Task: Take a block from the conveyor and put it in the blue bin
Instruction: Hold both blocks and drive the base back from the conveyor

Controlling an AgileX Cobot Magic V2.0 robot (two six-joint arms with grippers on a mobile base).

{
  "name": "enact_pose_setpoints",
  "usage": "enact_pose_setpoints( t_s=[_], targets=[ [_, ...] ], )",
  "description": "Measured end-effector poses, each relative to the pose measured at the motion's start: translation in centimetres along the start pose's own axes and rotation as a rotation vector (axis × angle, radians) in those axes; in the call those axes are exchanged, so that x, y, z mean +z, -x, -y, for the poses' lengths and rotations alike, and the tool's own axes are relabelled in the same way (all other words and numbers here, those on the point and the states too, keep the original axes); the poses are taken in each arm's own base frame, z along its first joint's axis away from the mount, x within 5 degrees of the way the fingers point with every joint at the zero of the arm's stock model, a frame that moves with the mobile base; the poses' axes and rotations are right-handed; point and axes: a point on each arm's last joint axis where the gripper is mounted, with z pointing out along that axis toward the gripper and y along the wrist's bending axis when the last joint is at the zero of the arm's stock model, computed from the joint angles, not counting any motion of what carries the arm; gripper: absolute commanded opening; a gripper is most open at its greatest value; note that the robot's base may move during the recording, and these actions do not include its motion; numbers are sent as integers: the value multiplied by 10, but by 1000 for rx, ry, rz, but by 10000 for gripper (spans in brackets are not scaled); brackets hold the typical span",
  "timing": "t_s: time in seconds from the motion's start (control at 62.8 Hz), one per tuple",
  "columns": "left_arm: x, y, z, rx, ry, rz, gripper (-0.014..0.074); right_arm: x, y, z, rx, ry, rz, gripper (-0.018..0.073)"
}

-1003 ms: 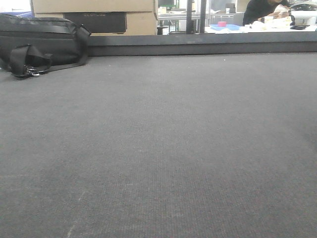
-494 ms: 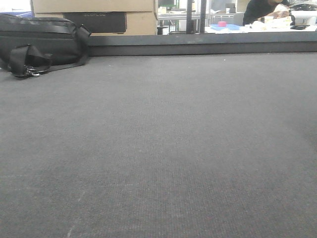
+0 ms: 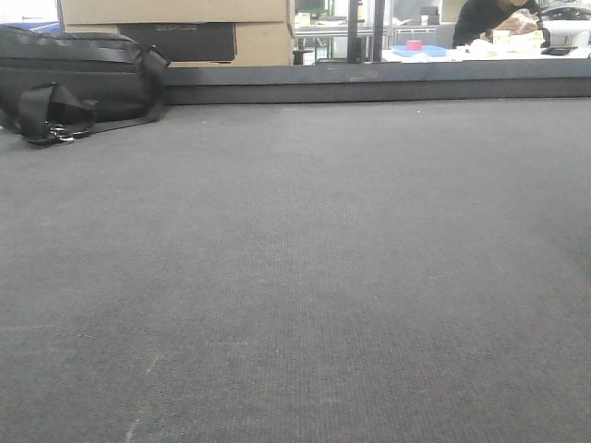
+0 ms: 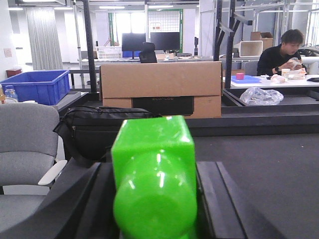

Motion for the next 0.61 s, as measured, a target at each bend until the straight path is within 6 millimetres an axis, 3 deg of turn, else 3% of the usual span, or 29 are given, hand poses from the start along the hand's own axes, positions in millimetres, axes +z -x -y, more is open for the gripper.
enact_pose_setpoints(
  t_s=[0.605],
  targets=[
    [0, 0, 0, 0, 0, 0, -111, 0, 0, 0, 0, 0, 0, -162]
  ],
)
